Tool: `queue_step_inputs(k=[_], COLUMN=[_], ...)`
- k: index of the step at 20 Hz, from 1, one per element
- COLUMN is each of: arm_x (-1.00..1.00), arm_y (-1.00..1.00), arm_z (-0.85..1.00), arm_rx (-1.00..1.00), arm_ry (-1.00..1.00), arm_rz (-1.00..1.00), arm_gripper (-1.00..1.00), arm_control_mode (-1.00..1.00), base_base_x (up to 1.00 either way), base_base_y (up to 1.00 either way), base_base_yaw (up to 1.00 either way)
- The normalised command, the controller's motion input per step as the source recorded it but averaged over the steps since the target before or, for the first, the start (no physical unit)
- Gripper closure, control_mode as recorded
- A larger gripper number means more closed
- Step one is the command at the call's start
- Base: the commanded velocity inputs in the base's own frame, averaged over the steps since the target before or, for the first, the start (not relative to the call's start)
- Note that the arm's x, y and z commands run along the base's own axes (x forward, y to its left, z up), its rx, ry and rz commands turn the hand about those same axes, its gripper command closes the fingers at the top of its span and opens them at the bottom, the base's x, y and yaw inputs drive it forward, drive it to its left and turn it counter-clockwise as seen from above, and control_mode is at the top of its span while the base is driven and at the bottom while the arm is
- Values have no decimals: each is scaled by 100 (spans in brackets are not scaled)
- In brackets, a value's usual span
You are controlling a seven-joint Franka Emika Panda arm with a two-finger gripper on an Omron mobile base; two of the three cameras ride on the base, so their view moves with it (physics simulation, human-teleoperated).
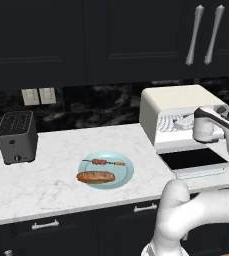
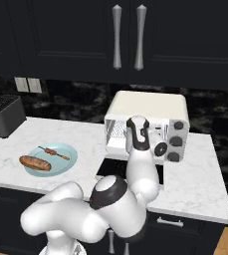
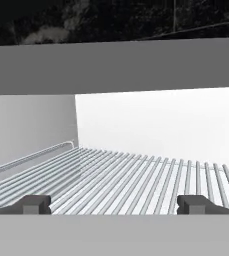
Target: Pick up the kebab skewer and baguette bread, and place them inside the toaster oven. Close the toaster oven door and start by setting the timer.
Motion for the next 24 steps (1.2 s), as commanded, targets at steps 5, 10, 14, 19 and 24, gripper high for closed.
queue_step_inputs(k=[5,10,14,19,24], arm_x=[-72,-71,-99,-96,-17], arm_y=[-26,-9,-29,-33,20], arm_z=[-61,-36,-30,-20,83], arm_rx=[3,0,0,0,-1], arm_ry=[8,35,30,27,6], arm_rz=[2,2,4,5,15], arm_gripper=[-100,-100,-100,-100,-100], arm_control_mode=[-100,-100,-100,-100,-100], base_base_x=[0,0,0,0,0], base_base_y=[0,0,0,0,0], base_base_yaw=[0,0,0,0,0])
